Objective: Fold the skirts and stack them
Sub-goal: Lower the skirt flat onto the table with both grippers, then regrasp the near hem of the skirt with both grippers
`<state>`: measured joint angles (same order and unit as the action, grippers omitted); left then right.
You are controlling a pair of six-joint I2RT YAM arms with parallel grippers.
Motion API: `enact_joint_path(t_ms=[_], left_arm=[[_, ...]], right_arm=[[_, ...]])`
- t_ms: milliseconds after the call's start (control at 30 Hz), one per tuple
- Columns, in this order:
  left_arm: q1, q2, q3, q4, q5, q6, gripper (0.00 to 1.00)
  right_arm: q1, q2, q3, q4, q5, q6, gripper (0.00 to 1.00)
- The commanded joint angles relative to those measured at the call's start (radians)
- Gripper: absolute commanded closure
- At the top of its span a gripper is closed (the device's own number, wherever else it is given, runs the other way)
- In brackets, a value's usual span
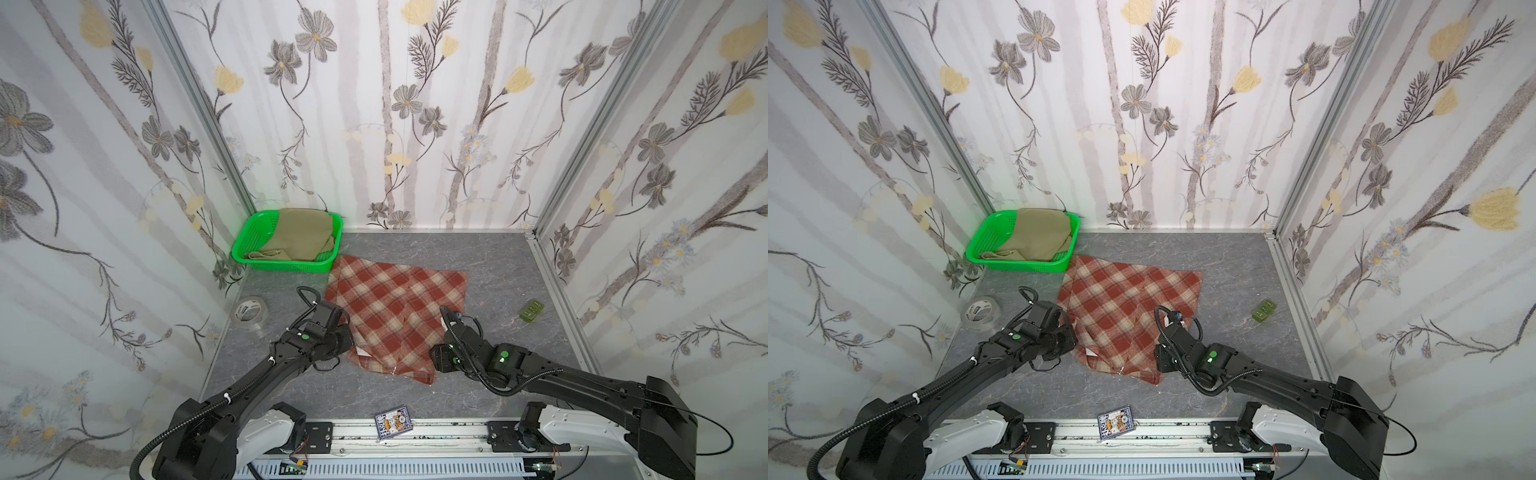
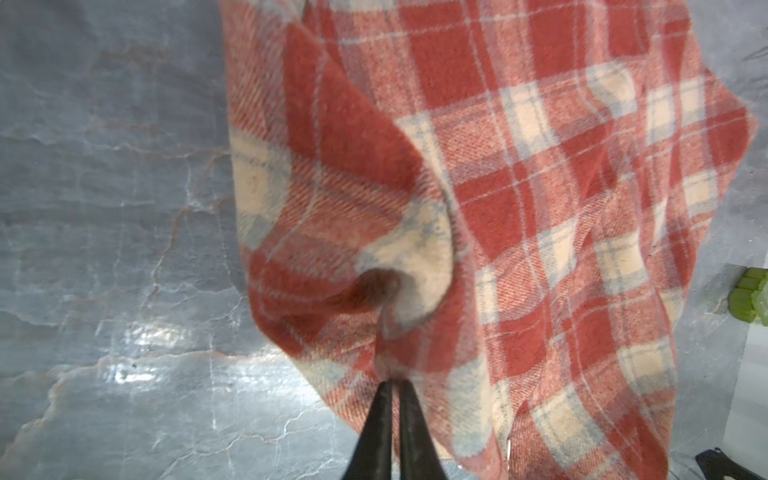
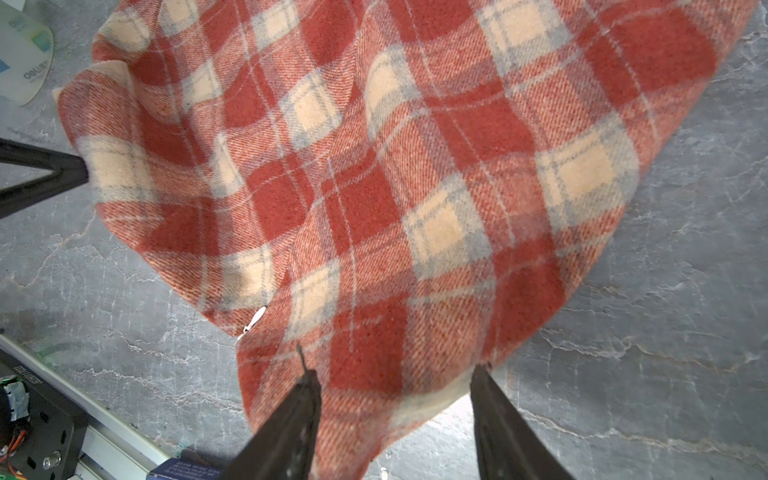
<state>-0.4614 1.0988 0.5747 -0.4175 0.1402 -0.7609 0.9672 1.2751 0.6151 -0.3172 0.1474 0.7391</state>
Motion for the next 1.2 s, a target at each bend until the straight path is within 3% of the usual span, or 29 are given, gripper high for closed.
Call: enact_joint_path(t_ms=[0, 133, 267, 400, 733, 1167], left_arm=[[-0.003, -0.002, -0.013, -0.027, 0.025, -0.001, 1.00], [-0.012, 0.009, -0.028, -0.026, 0.035, 0.002, 0.98], [-0.034, 0.071, 0.018, -0.017, -0.014, -0.002, 0.63], [-0.041, 0.129, 0.073, 0.029, -0.091, 0.012, 0.51], [-0.040, 0.320, 0.163, 0.117, -0.131, 0.102, 0.51], [-0.051, 0.414, 0.202, 0.126, -0.099, 0.174, 0.52]], right_arm=[[0.001, 0.002, 0.015, 0.023, -0.002, -0.006, 0.42], [0.001, -0.002, 0.012, 0.032, -0.006, -0.001, 0.42], [0.001, 0.010, 0.013, 0.041, -0.015, -0.001, 0.42], [0.001, 0.016, 0.023, 0.038, -0.017, -0.002, 0.42], [-0.002, -0.011, 0.021, 0.036, -0.004, 0.008, 0.43], [-0.005, -0.011, 0.012, 0.054, -0.001, 0.008, 0.43]])
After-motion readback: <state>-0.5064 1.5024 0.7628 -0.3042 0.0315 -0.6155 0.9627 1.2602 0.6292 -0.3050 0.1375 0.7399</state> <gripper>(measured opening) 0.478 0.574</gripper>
